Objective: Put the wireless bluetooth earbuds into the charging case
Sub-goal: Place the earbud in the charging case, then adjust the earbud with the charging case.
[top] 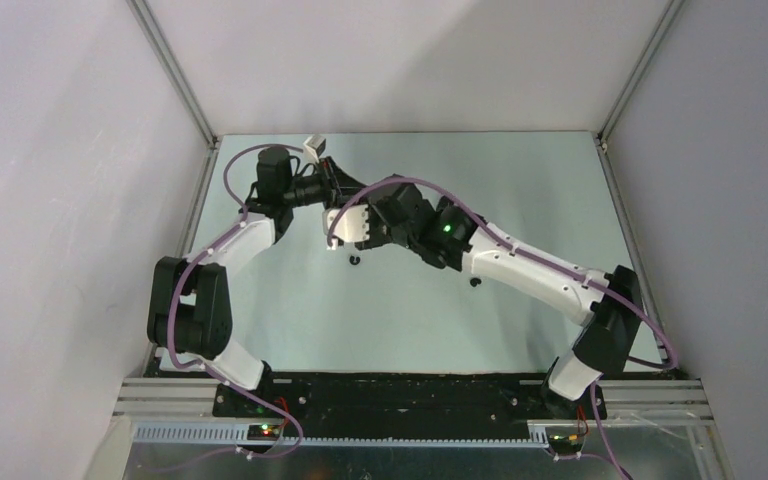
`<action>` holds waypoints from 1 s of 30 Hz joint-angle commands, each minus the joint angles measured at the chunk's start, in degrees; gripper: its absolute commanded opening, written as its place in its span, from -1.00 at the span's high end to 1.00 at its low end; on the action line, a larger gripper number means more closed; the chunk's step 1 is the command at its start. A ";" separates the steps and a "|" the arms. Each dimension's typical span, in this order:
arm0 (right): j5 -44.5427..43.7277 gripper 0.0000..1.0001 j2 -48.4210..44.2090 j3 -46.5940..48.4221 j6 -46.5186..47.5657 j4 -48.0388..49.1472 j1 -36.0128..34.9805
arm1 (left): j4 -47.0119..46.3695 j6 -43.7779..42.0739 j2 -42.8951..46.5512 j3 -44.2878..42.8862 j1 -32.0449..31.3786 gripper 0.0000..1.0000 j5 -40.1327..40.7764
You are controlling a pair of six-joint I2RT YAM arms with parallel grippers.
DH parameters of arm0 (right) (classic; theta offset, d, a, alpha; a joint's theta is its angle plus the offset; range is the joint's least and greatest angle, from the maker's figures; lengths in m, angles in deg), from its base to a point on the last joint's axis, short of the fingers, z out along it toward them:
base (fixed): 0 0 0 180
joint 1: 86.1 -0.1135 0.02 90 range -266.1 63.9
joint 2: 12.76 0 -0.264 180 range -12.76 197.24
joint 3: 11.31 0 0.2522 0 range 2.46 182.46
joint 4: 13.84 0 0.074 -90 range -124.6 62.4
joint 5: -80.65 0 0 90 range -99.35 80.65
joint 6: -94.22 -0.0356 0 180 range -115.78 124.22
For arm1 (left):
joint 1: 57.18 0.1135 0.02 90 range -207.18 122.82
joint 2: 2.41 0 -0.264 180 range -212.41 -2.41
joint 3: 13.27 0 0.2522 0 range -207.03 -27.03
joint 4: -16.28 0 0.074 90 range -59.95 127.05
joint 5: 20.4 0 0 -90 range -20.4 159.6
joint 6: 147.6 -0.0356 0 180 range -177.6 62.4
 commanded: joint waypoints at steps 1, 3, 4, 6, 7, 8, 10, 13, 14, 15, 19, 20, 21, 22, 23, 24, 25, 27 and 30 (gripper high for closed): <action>5.66 -0.09 0.27 9.98 -5.55 -9.87 2.73 | -2.66 -0.06 0.46 0.09 0.33 1.00 -0.77; 8.24 -0.20 0.38 13.74 -7.65 -13.54 4.02 | -2.77 -0.36 0.42 0.13 0.33 1.00 -0.79; 9.96 -0.29 0.11 14.81 -9.13 -15.36 4.47 | -2.75 -0.75 0.46 0.11 0.33 1.00 -0.77; 12.96 -0.36 -0.65 17.58 -11.20 -17.82 5.76 | -2.77 -1.58 0.49 0.05 0.28 1.00 -0.93; 14.36 -0.38 -1.02 18.97 -11.84 -18.42 6.62 | -2.74 -2.05 0.54 -0.03 0.30 1.00 -0.96; 16.97 -0.39 -1.82 19.36 -13.27 -19.37 7.08 | -2.74 -2.27 0.52 -0.20 0.39 1.00 -1.09; 20.94 -0.44 -3.13 19.55 -15.83 -20.23 8.58 | -2.71 -3.40 0.43 -0.32 0.41 1.00 -1.33; 26.14 -0.50 -4.40 17.72 -21.29 -20.12 11.68 | -2.77 -5.49 0.54 -0.31 0.56 1.00 -1.50; 27.16 -0.51 -4.40 16.65 -22.47 -19.29 12.43 | -2.74 -5.92 0.56 -0.27 0.58 1.00 -1.67; 27.26 -0.52 -4.21 16.22 -24.47 -18.75 12.67 | -2.76 -6.76 0.67 -0.27 0.59 1.00 -1.81; 26.75 -0.63 -0.97 16.45 -31.15 -16.00 13.91 | -2.72 -9.72 1.29 -0.26 0.59 1.00 -3.13; 27.40 -0.76 -0.43 17.47 -31.93 -15.78 14.54 | -2.67 -10.11 1.57 -0.22 0.59 1.00 -3.42; 29.35 -0.93 0.74 18.08 -33.08 -15.94 14.87 | -2.63 -10.81 1.69 -0.24 0.59 1.00 -4.06; 30.24 -0.96 1.35 19.53 -33.33 -16.68 15.38 | -2.67 -11.43 2.11 -0.08 0.59 1.00 -4.28; 31.37 -0.98 2.68 20.21 -33.67 -17.38 15.46 | -2.65 -11.66 2.32 0.01 0.59 1.00 -4.69; 31.87 -0.98 3.29 21.25 -33.71 -17.71 15.68 | -2.67 -12.08 2.64 0.09 0.59 1.00 -4.86; 33.16 -0.99 4.42 21.77 -33.68 -18.31 15.79 | -2.69 -12.25 2.76 0.18 0.59 1.00 -5.15; 33.68 -0.99 5.80 22.61 -33.90 -18.46 15.94 | -2.71 -12.80 3.31 0.31 0.59 1.00 -5.65; 33.94 -0.99 8.22 23.94 -34.98 -18.52 16.33 | -2.63 -13.34 3.98 0.43 0.59 1.00 -6.24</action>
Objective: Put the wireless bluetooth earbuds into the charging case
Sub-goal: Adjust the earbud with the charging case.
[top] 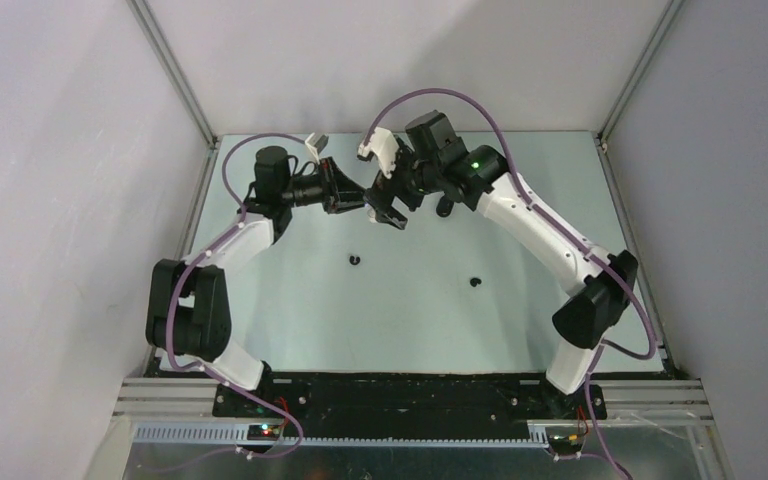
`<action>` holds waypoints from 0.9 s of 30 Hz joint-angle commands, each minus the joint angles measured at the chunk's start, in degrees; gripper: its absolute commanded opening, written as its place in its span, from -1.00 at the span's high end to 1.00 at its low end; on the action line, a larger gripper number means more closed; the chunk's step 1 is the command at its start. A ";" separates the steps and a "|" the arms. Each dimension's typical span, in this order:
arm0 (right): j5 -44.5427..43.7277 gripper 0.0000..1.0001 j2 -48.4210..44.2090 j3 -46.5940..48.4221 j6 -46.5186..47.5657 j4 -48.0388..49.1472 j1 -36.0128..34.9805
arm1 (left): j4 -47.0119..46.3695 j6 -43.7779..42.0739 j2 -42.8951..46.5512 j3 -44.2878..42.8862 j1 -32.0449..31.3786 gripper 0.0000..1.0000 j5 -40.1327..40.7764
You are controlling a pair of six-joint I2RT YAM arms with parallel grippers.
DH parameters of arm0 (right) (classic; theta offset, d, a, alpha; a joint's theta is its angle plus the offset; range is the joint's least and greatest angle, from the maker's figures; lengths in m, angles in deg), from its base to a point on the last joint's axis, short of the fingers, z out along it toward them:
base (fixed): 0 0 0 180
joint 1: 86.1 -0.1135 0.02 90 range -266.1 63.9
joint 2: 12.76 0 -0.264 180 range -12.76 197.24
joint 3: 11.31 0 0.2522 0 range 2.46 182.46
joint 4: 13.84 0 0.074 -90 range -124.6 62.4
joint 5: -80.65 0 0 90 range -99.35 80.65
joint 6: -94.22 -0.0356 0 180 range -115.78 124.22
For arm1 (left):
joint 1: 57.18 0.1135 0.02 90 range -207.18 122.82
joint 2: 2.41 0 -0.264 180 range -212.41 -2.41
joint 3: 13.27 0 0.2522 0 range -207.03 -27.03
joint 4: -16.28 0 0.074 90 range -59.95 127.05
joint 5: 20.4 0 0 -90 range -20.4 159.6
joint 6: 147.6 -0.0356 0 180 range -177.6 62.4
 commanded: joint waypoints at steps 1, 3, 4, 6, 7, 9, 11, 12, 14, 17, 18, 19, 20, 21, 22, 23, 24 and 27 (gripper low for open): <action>2.64 -0.99 2.46 4.53 -3.12 -0.24 0.60 | -2.26 -2.98 3.63 0.50 0.33 1.00 -2.87; 1.55 -0.99 3.66 5.37 -3.34 -0.06 0.76 | -2.22 -3.01 3.87 0.59 0.33 1.00 -3.18; 0.56 -0.99 4.31 5.58 -3.28 0.21 0.80 | -2.23 -3.07 3.98 0.61 0.33 1.00 -3.30; -0.88 -0.98 5.25 6.26 -3.72 0.55 1.11 | -2.21 -3.02 4.33 0.57 0.33 1.00 -3.46; -0.85 -0.98 5.52 6.77 -3.84 0.54 1.57 | -2.21 -3.05 4.45 0.61 0.33 1.00 -3.50; -0.71 -0.97 6.09 7.47 -4.05 0.26 2.07 | -2.28 -3.09 4.55 0.62 0.31 1.00 -3.60; -0.65 -0.97 6.19 7.62 -3.96 0.15 2.36 | -2.29 -3.11 4.60 0.55 0.32 1.00 -3.65; -0.21 -0.97 6.07 7.57 -3.96 -0.11 2.52 | -2.29 -3.10 4.56 0.50 0.33 1.00 -3.74; 0.70 -0.96 5.80 7.28 -3.67 -0.57 2.70 | -2.29 -3.10 4.53 0.34 0.31 1.00 -3.82; 4.11 -0.97 4.68 6.88 -3.14 -1.66 3.30 | -2.21 -3.10 4.29 0.27 0.33 1.00 -3.81; 7.57 -0.97 4.27 6.63 -2.71 -2.96 3.70 | -2.12 -3.18 4.27 0.27 0.33 1.00 -3.76; 11.23 -0.98 3.06 6.39 -1.71 -3.58 3.90 | -1.57 -3.65 4.11 0.22 0.33 1.00 -3.57; 13.07 -0.98 2.36 5.72 -1.16 -4.89 4.62 | -0.92 -5.15 3.82 -0.07 0.37 1.00 -3.47; 17.22 -0.99 0.54 5.23 -0.66 -5.92 4.97 | 1.15 -6.36 3.65 -0.30 0.44 1.00 -3.02; 19.31 -0.99 -0.57 3.70 -0.73 -6.21 6.07 | 2.64 -7.63 3.07 -0.80 0.55 1.00 -2.66; 22.29 -0.99 -2.55 2.77 -1.46 -6.42 6.67 | 5.71 -10.27 2.61 -1.06 0.62 1.00 -1.89; 23.43 -0.99 -3.61 0.62 -2.05 -6.50 7.64 | 6.89 -12.27 1.49 -1.43 0.75 1.00 -1.62; 26.14 -0.99 -8.54 -4.23 -3.91 -7.42 9.78 | 9.64 -14.76 -1.68 -1.73 1.07 1.00 -1.56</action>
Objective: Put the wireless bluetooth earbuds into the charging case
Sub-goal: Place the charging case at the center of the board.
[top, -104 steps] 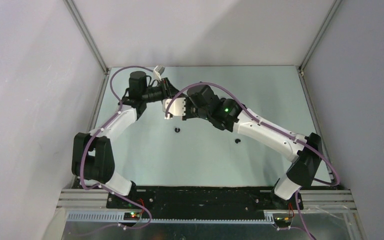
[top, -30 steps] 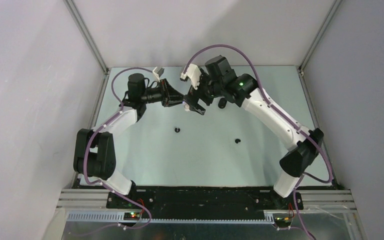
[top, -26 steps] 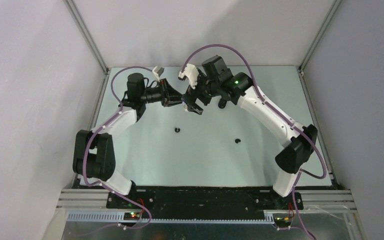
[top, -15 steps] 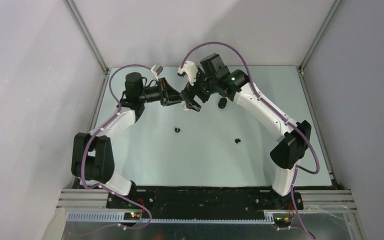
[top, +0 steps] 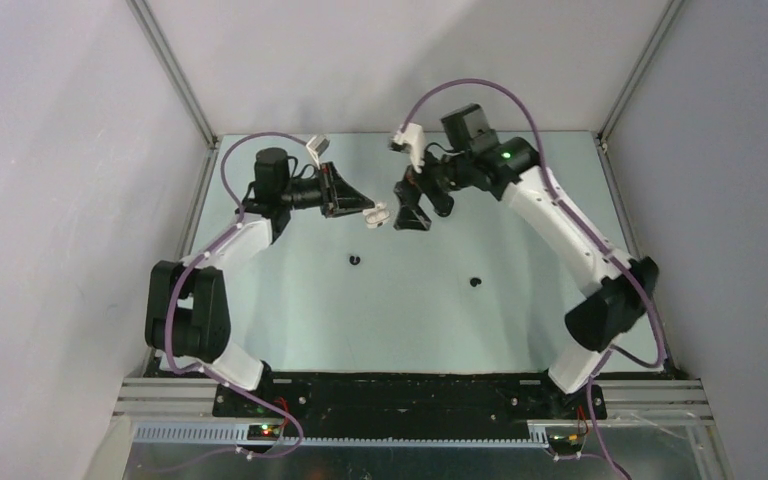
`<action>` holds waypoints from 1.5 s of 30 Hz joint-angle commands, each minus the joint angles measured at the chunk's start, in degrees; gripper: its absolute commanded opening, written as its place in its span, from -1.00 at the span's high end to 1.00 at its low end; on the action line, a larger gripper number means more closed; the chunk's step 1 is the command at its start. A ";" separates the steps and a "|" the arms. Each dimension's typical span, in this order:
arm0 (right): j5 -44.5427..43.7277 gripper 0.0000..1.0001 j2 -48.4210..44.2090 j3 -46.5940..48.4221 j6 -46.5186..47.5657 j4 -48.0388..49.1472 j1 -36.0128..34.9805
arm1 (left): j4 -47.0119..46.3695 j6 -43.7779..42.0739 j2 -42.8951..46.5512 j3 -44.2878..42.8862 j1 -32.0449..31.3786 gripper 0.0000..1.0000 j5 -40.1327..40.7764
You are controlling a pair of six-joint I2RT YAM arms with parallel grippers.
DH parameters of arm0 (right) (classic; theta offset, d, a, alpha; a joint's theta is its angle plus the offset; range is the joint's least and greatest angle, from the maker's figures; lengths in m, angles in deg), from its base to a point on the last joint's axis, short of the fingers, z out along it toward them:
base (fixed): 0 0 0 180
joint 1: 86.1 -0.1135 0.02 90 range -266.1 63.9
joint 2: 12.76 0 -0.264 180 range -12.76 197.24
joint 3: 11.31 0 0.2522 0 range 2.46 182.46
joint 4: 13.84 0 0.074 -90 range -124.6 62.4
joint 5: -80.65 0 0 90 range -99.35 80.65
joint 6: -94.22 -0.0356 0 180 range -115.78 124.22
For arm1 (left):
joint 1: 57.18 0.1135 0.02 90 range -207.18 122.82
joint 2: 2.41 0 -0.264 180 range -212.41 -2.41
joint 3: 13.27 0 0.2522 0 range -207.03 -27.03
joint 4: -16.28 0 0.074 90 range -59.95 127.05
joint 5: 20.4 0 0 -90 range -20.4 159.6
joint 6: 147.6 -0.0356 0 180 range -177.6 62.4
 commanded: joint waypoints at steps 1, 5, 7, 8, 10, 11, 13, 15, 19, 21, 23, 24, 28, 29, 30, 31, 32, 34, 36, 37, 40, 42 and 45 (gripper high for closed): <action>8.53 -0.99 -9.52 -6.43 -2.17 -2.37 3.02 | 6.95 -9.04 -5.15 -2.28 0.73 1.00 -0.10; 6.70 -0.99 -14.33 -12.19 -3.04 -2.58 6.47 | 17.34 -18.22 -11.05 -6.62 0.12 1.00 0.01; 5.37 -0.99 -15.11 -13.64 -2.99 -2.61 8.16 | 18.87 -20.44 -13.64 -7.87 -0.65 1.00 -0.23; 4.57 -0.99 -15.31 -14.39 -2.92 -2.46 9.29 | 18.99 -20.79 -14.60 -8.15 -1.27 1.00 -0.28; 3.67 -0.99 -15.43 -15.27 -2.84 -2.09 11.03 | 19.14 -21.88 -18.60 -9.26 -2.34 1.00 -0.78; 3.14 -0.99 -15.33 -15.50 -2.54 -2.04 11.58 | 19.16 -22.18 -19.76 -10.07 -2.60 1.00 -1.00; 2.57 -0.99 -14.94 -15.99 -2.20 -2.09 13.23 | 19.19 -22.76 -22.98 -11.51 -3.47 1.00 -2.10; 2.75 -0.99 -14.21 -15.95 -2.09 -2.27 14.76 | 19.29 -23.85 -25.60 -12.80 -4.30 1.00 -2.87; 2.00 -0.99 -12.52 -14.95 -2.82 -1.40 16.73 | 21.34 -28.40 -29.53 -15.59 -5.37 1.00 -2.09; 2.49 -0.99 -11.72 -14.30 -3.04 -1.35 17.07 | 22.36 -30.55 -31.00 -16.89 -5.85 1.00 -2.05; 3.01 -0.99 -10.95 -14.20 -2.80 -1.45 17.35 | 23.02 -32.70 -32.11 -17.64 -6.04 1.00 -1.82; 3.26 -0.99 -10.50 -14.30 -2.90 -1.42 17.42 | 23.43 -34.02 -32.74 -18.12 -6.08 1.00 -1.48; 3.37 -0.98 -9.54 -15.02 -3.71 -0.62 17.89 | 25.87 -38.52 -33.33 -19.48 -6.12 1.00 2.25; 3.25 -0.98 -9.44 -14.98 -3.63 -0.53 17.91 | 26.36 -39.45 -33.20 -19.63 -6.11 1.00 3.42; 2.88 -0.98 -9.31 -14.95 -3.35 -0.52 17.97 | 27.05 -41.38 -33.08 -19.74 -6.15 1.00 5.57; 2.61 -0.98 -9.28 -14.94 -3.14 -0.57 17.95 | 27.21 -42.24 -32.79 -19.71 -6.12 0.99 6.57; 2.12 -0.98 -9.27 -15.02 -2.81 -0.48 18.00 | 27.38 -43.77 -32.70 -19.80 -6.11 0.98 8.53; 1.52 -0.98 -9.18 -15.33 -2.65 -0.18 18.07 | 27.53 -45.79 -32.43 -20.08 -6.16 0.95 11.26; 1.25 -0.98 -9.22 -15.72 -2.88 0.21 18.16 | 27.60 -47.76 -32.00 -20.64 -6.12 0.82 14.06; 1.27 -0.98 -9.25 -15.76 -3.01 0.29 18.13 | 27.56 -49.24 -31.55 -21.00 -6.07 0.76 15.43; 1.37 -0.98 -9.02 -15.54 -3.05 0.68 18.12 | 27.63 -52.32 -29.88 -21.39 -6.03 0.28 17.48; 1.38 -0.98 -8.67 -15.20 -2.79 0.88 18.11 | 27.51 -54.18 -27.90 -21.49 -6.07 0.02 18.98; 1.53 -0.98 -7.41 -14.87 -3.18 1.80 18.11 | 27.52 -55.89 -24.34 -21.60 -5.64 -0.16 21.80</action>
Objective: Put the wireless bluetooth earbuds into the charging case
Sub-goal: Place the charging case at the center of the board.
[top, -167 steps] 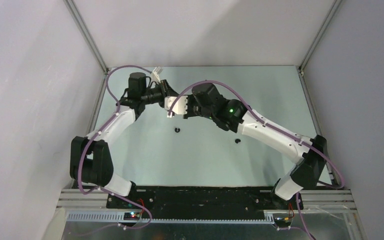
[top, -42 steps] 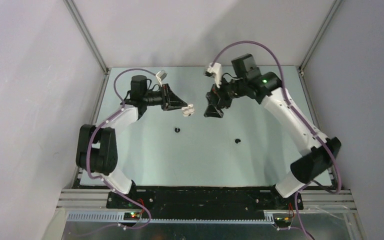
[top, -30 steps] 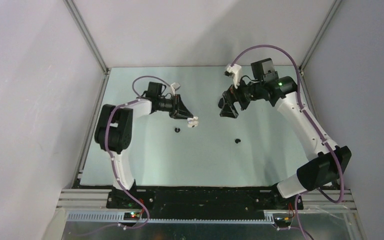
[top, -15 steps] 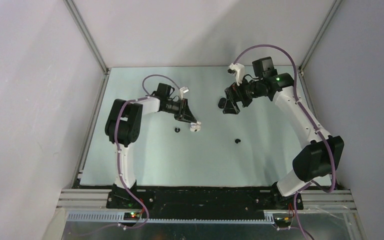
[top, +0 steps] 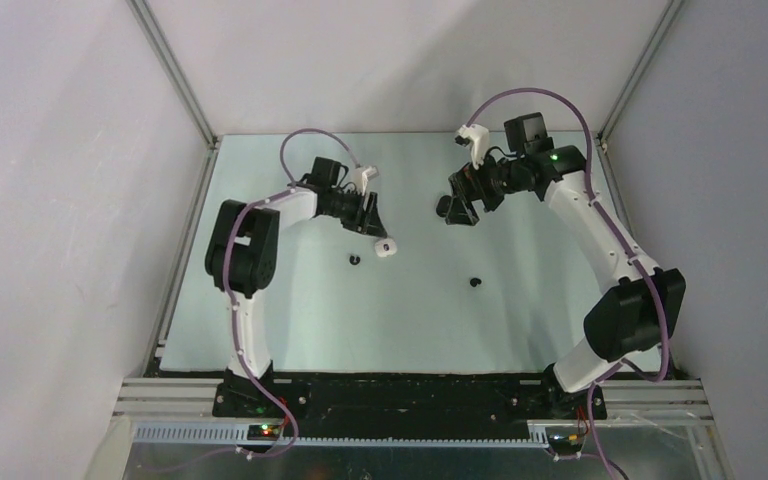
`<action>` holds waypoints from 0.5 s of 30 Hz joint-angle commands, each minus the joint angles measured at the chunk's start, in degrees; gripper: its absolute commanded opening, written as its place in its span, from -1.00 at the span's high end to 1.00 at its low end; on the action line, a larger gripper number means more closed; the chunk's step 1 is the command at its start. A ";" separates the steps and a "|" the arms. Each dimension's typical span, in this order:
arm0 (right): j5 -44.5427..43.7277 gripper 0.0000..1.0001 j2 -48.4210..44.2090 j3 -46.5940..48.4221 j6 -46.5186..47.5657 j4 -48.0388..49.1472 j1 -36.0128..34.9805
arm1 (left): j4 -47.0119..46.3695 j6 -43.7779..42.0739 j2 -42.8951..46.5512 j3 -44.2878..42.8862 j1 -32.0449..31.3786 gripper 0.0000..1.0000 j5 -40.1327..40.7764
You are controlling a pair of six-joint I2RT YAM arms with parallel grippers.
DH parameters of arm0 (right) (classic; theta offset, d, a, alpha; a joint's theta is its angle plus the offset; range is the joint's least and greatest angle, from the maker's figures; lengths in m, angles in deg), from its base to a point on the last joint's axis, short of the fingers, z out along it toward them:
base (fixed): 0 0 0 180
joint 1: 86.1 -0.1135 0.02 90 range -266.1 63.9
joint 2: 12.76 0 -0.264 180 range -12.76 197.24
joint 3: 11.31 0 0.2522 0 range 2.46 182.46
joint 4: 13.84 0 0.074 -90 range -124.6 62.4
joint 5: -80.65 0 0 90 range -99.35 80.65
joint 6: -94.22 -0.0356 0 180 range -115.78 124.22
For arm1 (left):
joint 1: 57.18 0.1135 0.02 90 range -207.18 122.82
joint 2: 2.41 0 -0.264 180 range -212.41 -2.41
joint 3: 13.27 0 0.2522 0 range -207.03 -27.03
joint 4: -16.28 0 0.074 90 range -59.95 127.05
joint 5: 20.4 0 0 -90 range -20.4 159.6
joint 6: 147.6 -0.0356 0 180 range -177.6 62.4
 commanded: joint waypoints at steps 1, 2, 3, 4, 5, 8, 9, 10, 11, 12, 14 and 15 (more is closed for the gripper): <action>0.03 -0.98 1.88 1.52 -0.83 3.02 0.32 | -0.53 -6.23 8.58 -1.57 0.55 -0.27 6.53; -0.08 -0.98 2.72 1.61 -1.65 3.46 0.32 | -0.45 -6.37 9.45 -1.42 0.64 -0.34 7.65; -0.39 -0.98 3.33 1.90 -2.30 4.52 0.32 | -0.40 -6.47 11.22 -1.32 0.89 -0.40 8.73; -1.70 -0.98 4.80 2.15 -3.97 5.05 0.32 | 0.02 -6.65 12.13 -1.29 0.99 -0.41 9.34; -2.70 -0.97 5.56 2.83 -5.00 6.39 0.32 | 0.41 -6.78 14.05 -1.35 1.17 -0.41 10.99; -9.88 -0.92 10.38 4.72 -9.54 9.57 0.56 | 3.07 -7.02 18.66 -2.34 1.26 -0.39 16.51; -11.27 -0.90 12.54 5.89 -10.75 10.04 0.61 | 4.38 -7.10 21.26 -2.70 1.26 -0.38 19.60; -13.41 -0.84 13.56 6.61 -11.07 10.78 0.70 | 4.96 -7.27 22.64 -3.66 1.26 -0.38 21.37; -13.91 -0.81 15.64 7.90 -11.26 11.08 0.68 | 5.95 -7.58 25.37 -4.11 1.26 -0.38 24.61; -14.46 -0.76 16.65 8.49 -11.10 11.55 0.67 | 6.19 -7.69 26.81 -4.74 1.26 -0.38 26.43; -15.53 -0.71 19.67 10.96 -11.01 11.86 0.66 | 6.49 -7.28 30.86 -5.37 1.26 -0.37 31.86; -15.76 -0.69 21.52 11.61 -11.22 11.89 0.73 | 6.92 -6.57 32.96 -5.55 1.22 -0.38 35.56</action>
